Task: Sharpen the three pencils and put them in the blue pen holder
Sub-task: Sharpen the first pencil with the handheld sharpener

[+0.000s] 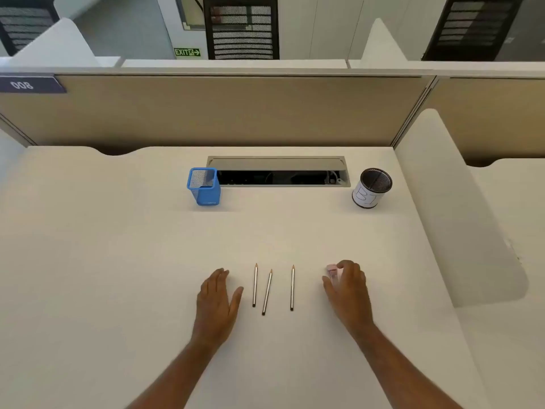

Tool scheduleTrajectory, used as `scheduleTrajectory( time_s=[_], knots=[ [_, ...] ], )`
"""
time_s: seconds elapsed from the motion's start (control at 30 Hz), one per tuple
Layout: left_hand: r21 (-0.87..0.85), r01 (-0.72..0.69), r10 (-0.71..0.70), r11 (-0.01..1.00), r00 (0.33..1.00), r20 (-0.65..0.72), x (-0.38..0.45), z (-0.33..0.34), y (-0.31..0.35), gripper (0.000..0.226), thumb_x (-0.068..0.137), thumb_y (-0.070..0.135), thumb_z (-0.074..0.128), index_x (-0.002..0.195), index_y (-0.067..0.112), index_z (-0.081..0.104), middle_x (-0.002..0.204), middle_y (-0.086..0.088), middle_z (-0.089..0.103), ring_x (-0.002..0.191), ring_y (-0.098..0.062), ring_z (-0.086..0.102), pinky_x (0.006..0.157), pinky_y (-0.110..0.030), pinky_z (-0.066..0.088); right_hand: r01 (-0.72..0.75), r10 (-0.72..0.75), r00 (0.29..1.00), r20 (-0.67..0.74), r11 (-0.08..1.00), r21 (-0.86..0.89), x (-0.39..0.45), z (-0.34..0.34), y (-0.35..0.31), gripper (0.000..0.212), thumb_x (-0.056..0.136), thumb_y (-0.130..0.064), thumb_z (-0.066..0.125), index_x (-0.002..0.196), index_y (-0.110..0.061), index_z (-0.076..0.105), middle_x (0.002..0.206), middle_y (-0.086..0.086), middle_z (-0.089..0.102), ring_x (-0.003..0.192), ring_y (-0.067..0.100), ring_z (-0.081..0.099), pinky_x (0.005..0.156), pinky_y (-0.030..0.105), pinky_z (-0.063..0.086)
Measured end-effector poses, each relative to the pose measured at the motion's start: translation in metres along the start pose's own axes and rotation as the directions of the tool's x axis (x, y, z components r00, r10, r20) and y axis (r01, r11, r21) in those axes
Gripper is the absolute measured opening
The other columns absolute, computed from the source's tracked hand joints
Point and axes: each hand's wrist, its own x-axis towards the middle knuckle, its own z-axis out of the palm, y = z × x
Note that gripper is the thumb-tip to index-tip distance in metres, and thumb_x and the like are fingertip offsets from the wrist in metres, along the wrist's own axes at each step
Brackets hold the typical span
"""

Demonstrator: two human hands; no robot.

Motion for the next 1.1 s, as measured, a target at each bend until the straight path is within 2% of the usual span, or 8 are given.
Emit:
scheduleTrajectory(
  time_s=[0.17,0.3,0.47,0.6,0.73,0.9,1.0,1.1],
  knots=[
    [-0.162,0.018,-0.019,0.987,1.0,-0.005,0.012,-0.001,0.019,0.058,0.109,0.045,0.052,0.156,0.011,0.044,0.16,-0.006,0.047,0.153,-0.023,0.035,0.128,-0.04,0.035,-0.144,0.144,0.987,0.078,0.99,-0.007,0.0,-0.006,0.007,0.046,0.092,-0.039,0.076,0.122,-0.014,0.051,0.124,0.003,0.059,0.116,0.03,0.057,0.085,0.041,0.053],
    [-0.255,0.027,-0.029,0.966,1.0,-0.004,0.014,0.0,0.034,0.052,0.109,0.037,0.055,0.155,0.016,0.042,0.158,0.0,0.046,0.152,-0.018,0.034,0.127,-0.036,0.033,-0.146,0.145,0.985,0.094,0.989,0.003,-0.003,-0.005,0.008,0.031,0.095,-0.039,0.072,0.101,-0.017,0.05,0.103,-0.004,0.056,0.102,0.027,0.056,0.077,0.04,0.05],
    [-0.423,0.103,-0.084,0.9,0.994,0.064,0.014,0.0,0.057,0.048,0.109,0.035,0.058,0.153,0.025,0.041,0.148,0.01,0.05,0.144,-0.016,0.043,0.121,-0.037,0.042,-0.123,0.119,0.991,0.068,0.991,0.057,-0.005,-0.006,0.004,0.025,0.098,-0.032,0.068,0.095,-0.016,0.049,0.097,-0.002,0.056,0.096,0.028,0.055,0.076,0.044,0.051],
    [-0.511,0.15,-0.109,0.847,0.988,0.11,0.016,-0.005,0.076,0.047,0.106,0.029,0.065,0.148,0.031,0.044,0.139,0.014,0.053,0.126,-0.014,0.06,0.102,-0.033,0.055,-0.077,0.071,0.995,0.076,0.993,0.089,-0.008,-0.011,-0.012,0.023,0.1,-0.036,0.066,0.1,-0.02,0.048,0.102,-0.007,0.056,0.098,0.022,0.053,0.074,0.041,0.051],
    [-0.599,0.191,-0.125,0.777,0.981,0.152,0.016,-0.017,0.102,0.019,0.106,0.027,0.066,0.123,0.036,0.066,0.123,0.014,0.069,0.104,-0.013,0.069,0.064,-0.013,0.057,0.015,-0.026,0.995,0.096,0.993,0.121,-0.015,-0.015,-0.038,0.022,0.101,-0.039,0.065,0.104,-0.024,0.048,0.105,-0.011,0.057,0.098,0.016,0.051,0.072,0.036,0.048],
    [-0.601,0.157,-0.104,0.784,0.987,0.122,0.016,-0.03,0.123,0.022,0.106,0.033,0.066,0.124,0.03,0.078,0.119,0.017,0.078,0.101,-0.006,0.075,0.085,-0.018,0.057,0.097,-0.126,0.979,0.16,0.98,0.176,-0.026,-0.017,-0.068,0.023,0.103,-0.045,0.061,0.111,-0.027,0.049,0.107,-0.013,0.059,0.098,0.014,0.055,0.073,0.036,0.054],
    [-0.597,0.151,-0.107,0.788,0.988,0.109,0.013,-0.04,0.134,0.021,0.102,0.041,0.071,0.12,0.036,0.079,0.12,0.021,0.077,0.103,-0.004,0.074,0.081,-0.008,0.053,0.142,-0.175,0.969,0.174,0.972,0.186,-0.031,-0.017,-0.08,0.024,0.104,-0.048,0.058,0.114,-0.029,0.048,0.11,-0.016,0.06,0.1,0.011,0.056,0.075,0.034,0.054],
    [-0.585,0.149,-0.12,0.797,0.989,0.088,0.012,-0.046,0.136,0.012,0.098,0.039,0.075,0.097,0.05,0.075,0.113,0.025,0.077,0.098,0.001,0.075,0.074,-0.002,0.052,0.181,-0.219,0.955,0.202,0.965,0.191,-0.033,-0.016,-0.085,0.021,0.104,-0.05,0.055,0.113,-0.033,0.046,0.108,-0.022,0.06,0.097,0.008,0.056,0.076,0.033,0.056]
  ],
)
